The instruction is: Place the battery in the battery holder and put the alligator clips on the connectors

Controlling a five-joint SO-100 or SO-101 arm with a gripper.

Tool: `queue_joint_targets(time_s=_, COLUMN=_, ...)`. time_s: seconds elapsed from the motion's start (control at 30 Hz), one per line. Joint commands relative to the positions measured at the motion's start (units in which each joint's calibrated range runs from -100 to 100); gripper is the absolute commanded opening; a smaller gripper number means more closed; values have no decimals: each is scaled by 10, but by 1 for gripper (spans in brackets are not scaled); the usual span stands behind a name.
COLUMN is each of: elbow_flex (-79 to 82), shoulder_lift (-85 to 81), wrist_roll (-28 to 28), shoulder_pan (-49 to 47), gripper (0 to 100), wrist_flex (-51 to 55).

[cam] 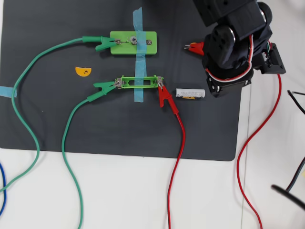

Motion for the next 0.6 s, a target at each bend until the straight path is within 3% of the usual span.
queue_joint_targets(time_s=0.0, elbow_flex=-39, shoulder_lift=7, wrist_roll=-3, shoulder_pan=19, gripper=5, wrist_flex=28)
queue_joint_targets(time_s=0.57, elbow_flex=-41, shoulder_lift=78, wrist_roll=9, shoulder_pan=38, gripper=8, wrist_flex=59)
